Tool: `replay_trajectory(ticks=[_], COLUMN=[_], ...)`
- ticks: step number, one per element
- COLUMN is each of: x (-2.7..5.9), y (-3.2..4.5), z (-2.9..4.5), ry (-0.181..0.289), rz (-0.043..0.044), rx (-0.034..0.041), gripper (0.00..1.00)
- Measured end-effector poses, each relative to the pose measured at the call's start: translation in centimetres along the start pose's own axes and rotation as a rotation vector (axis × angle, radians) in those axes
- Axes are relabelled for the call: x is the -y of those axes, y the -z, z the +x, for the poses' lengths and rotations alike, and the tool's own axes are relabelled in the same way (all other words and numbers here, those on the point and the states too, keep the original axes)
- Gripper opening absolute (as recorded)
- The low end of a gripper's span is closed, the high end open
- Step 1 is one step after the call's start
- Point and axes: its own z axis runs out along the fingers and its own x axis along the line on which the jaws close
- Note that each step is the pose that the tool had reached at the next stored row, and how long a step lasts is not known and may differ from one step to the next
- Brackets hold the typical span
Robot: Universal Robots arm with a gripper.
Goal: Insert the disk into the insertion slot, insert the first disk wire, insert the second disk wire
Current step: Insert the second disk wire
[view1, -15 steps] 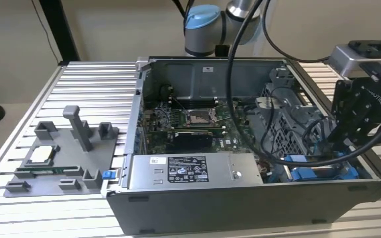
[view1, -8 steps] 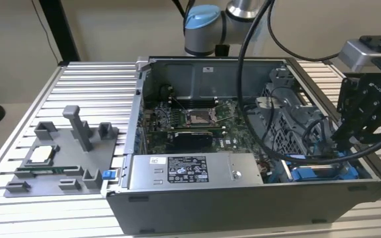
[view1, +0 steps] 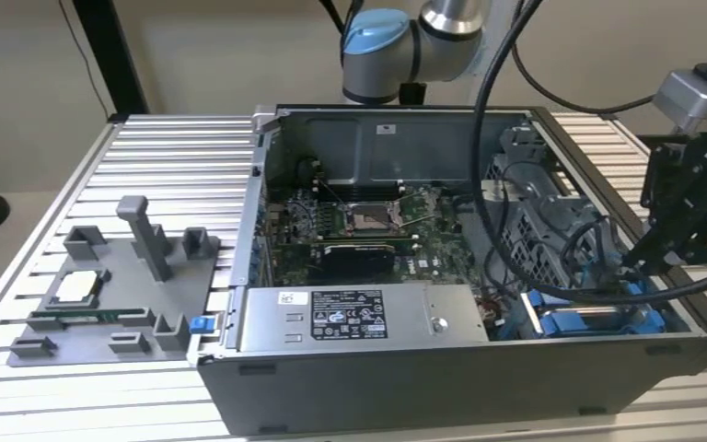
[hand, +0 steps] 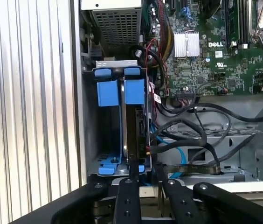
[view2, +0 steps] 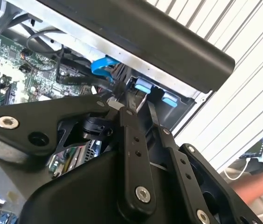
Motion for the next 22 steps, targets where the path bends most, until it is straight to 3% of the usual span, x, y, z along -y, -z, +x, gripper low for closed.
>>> replay_trajectory(ticks=[4,9,10,15,16,19,22], x=[0.67,0.74,0.75,0.77,0.78,0.97,1.23], y=[0.05,0.05,0.05,0.05,0.05,0.06,0.04], z=[-0.06,-0.13,-0.13,-0.14,-0.15,-0.16,-0.18], ry=[0.0,0.0,0.0,0.0,0.0,0.0,0.0], rz=[-0.0071,-0.0078,-0.0078,-0.008,-0.0079,-0.0135,-0.0493], rx=[-0.0006,-0.0005,-0.0005,-0.0006,-0.0005,-0.001,-0.0037], gripper=[1.0,1.0,0.0,0.0,1.0,1.0,1.0])
